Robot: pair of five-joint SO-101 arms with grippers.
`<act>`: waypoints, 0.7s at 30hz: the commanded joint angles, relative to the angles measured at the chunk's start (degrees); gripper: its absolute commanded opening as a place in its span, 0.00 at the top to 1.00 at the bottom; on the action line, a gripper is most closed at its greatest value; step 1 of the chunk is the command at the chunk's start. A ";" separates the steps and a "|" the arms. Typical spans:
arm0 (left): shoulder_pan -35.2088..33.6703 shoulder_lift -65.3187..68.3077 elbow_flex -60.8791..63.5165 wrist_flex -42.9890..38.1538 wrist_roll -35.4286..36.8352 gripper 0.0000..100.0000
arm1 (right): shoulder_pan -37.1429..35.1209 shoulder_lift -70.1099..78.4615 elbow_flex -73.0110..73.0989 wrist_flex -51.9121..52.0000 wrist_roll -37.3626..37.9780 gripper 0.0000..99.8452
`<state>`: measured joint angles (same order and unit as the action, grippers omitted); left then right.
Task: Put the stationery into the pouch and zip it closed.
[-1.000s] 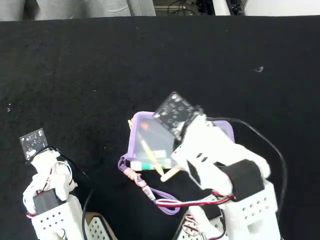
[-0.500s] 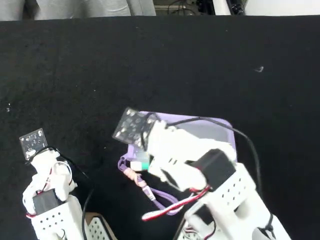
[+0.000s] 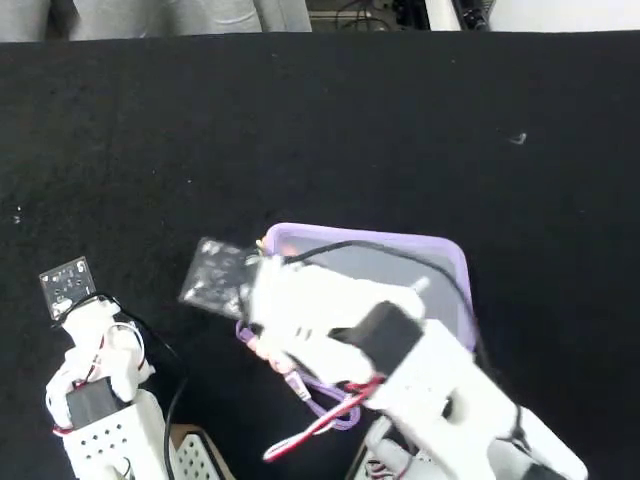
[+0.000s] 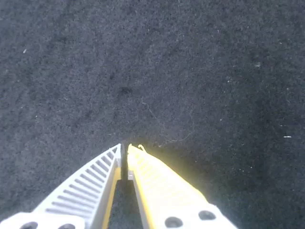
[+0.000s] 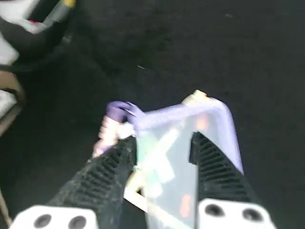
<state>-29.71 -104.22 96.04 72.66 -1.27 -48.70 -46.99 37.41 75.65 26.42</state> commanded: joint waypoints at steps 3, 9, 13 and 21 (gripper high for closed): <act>-0.40 -0.09 1.36 0.26 0.53 0.97 | -9.23 10.59 -0.48 -4.84 0.09 0.81; -0.40 -0.09 1.36 0.26 0.53 0.97 | -9.85 19.74 -0.66 -9.85 5.63 0.81; -0.40 -0.09 1.36 0.26 0.53 0.97 | -7.47 26.59 -0.75 -13.36 10.46 0.81; -0.40 -0.09 1.36 0.26 0.53 0.97 | 1.93 35.21 -0.84 -16.26 10.90 0.81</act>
<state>-29.71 -104.22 96.04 72.66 -1.27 -51.87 -12.88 37.76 60.26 36.70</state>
